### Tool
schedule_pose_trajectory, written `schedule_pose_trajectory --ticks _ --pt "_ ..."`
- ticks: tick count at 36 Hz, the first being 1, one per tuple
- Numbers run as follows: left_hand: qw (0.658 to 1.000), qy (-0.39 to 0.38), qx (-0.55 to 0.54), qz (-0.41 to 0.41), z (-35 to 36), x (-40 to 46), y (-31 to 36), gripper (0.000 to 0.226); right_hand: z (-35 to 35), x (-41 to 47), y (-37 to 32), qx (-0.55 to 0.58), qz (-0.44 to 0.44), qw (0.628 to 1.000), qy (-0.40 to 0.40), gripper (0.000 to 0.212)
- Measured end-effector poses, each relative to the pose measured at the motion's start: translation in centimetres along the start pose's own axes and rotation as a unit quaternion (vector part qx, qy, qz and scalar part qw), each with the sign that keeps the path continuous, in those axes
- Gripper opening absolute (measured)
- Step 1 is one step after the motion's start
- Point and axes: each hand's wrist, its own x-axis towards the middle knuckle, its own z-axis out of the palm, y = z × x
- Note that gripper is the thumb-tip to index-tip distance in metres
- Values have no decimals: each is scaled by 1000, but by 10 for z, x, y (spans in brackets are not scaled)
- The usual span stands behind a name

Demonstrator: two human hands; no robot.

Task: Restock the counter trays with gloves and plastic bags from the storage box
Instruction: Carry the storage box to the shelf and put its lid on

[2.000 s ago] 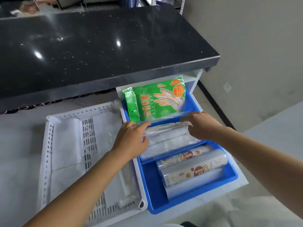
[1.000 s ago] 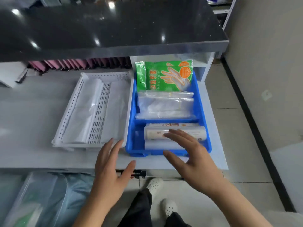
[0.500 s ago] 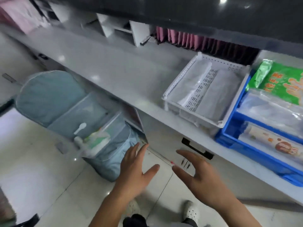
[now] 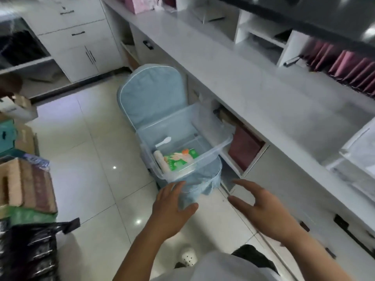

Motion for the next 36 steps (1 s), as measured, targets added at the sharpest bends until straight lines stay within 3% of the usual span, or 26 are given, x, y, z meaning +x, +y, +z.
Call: schedule_pose_trajectory --ticks 9,17,23,27,32,36 --pt "992 33 -106 -63 -28 47 -52 65 4 74 -24 -44 15 997 -63 48" --pt "974 89 -98 -186 -56 137 -97 61 20 200 -17 -80 15 988 -131 51" --pt "939 51 -152 -304 -64 217 -122 68 50 308 -2 -121 34 967 -220 56" --pt "903 27 -190 -384 -60 254 -137 72 74 363 10 -183 24 949 -256 55" --pt "899 30 -162 -405 -51 286 -149 75 108 399 28 -283 -20 901 -328 55" --pt "875 56 -230 -423 -46 303 -151 78 125 405 43 -338 -46 862 -376 52"
